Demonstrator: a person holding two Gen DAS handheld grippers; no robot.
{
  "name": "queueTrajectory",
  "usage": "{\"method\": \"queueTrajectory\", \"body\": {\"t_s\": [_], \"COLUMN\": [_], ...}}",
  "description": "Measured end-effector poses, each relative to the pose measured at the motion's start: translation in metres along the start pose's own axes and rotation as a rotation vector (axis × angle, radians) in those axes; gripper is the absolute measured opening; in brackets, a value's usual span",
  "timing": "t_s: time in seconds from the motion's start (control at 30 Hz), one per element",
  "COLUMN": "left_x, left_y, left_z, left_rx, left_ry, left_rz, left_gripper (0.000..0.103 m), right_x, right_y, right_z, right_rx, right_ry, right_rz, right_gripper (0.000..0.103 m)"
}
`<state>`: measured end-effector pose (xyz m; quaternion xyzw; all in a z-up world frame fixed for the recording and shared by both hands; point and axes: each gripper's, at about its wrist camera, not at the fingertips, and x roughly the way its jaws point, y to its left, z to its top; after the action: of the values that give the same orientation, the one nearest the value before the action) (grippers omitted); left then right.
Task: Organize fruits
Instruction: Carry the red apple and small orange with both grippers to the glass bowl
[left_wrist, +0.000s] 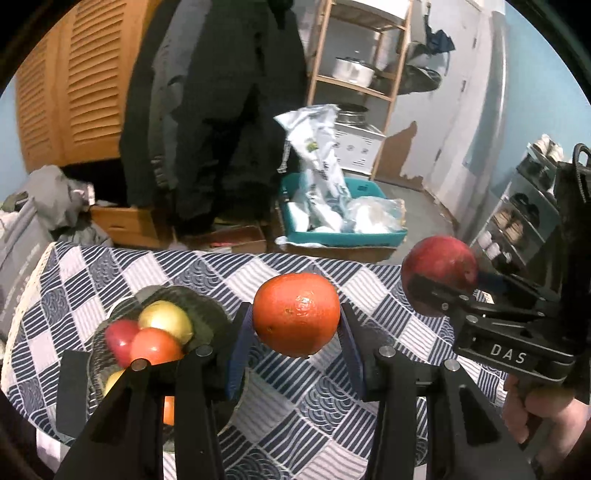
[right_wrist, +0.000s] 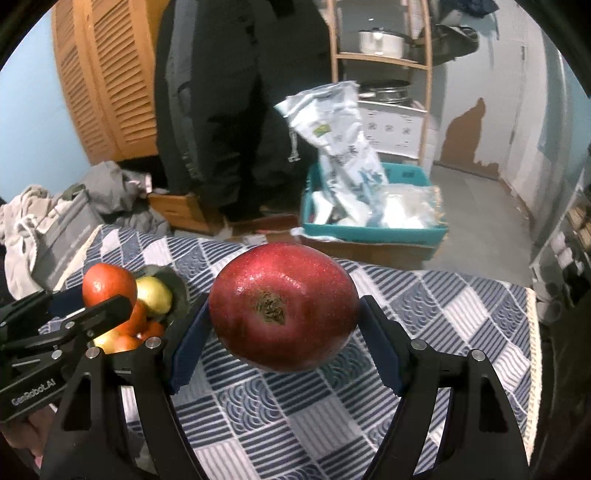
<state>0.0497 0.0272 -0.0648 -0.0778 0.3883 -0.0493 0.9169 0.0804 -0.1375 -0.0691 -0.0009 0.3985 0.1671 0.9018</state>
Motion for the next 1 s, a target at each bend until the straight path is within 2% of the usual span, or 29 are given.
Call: {"method": "queueTrajectory", "body": {"t_s": [0.47,0.73,1.0], "left_x": [0.002,0.015,0.023], "left_y": [0.067,0.099,0.122], "left_z": [-0.015,-0.028,-0.041], "left_rx": [-0.109,-0.157,-0.207], "left_ry": [0.027,0.07,0.111], "left_rz": [0.099,0.161,0.192], "left_gripper": [0.046,0.046,0.046], "right_x": [0.054,0.097,0.128], "right_y": [0.058,0.086,0.112], "right_z": [0.005,-0.003,-0.015], "right_rx": [-0.049,-0.05,-0.078], "right_ry": [0.078,0.168,0.242], "right_rz": [0.101,0.173,0.213], "right_gripper": [0.078,0.078,0.078]}}
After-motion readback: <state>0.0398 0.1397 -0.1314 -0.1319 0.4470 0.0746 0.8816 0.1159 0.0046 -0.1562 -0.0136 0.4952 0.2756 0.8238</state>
